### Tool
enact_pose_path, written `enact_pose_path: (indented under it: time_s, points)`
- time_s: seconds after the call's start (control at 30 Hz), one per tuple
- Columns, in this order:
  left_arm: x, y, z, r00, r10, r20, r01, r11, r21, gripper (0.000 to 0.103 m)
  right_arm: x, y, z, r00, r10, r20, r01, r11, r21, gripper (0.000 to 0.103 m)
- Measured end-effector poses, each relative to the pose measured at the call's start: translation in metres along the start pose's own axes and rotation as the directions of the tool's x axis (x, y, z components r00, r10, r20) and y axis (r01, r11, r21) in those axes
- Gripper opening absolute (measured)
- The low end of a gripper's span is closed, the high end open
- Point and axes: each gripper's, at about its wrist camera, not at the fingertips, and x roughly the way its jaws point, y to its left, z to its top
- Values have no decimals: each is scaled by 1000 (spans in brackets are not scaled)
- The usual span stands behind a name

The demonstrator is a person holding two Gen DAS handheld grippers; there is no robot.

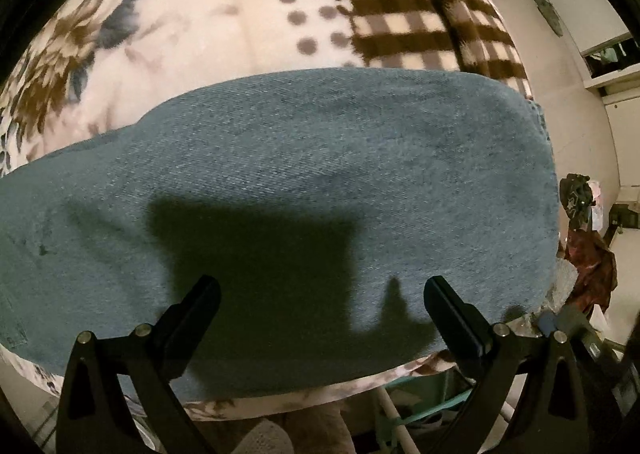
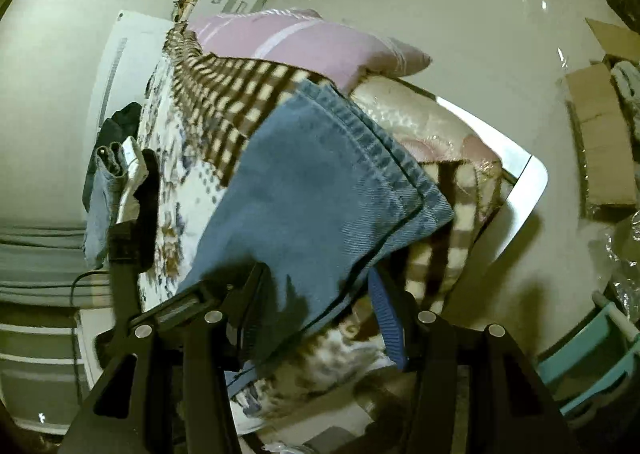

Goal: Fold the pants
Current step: 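Hold the jeans with the left gripper while the right gripper pinches the folded edge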

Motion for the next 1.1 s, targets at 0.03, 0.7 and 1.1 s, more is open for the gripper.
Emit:
enact_pose_path:
  time_s: [0.03,0.7,1.1]
  points:
    - [0,0,1,1000,1,1,-1,1000,6,103,6,-3,2,1000,-20,3,20,1000,12,54]
    - [3,-25,-22,999,-29,-17,30,1000,5,103,55,-19,10,995,94,-27,-88,982,168,54]
    - [2,-31,-27,1000,8,-5,-7,1000,28,103,34,-10,5,977,-177,121,166,981,97,8]
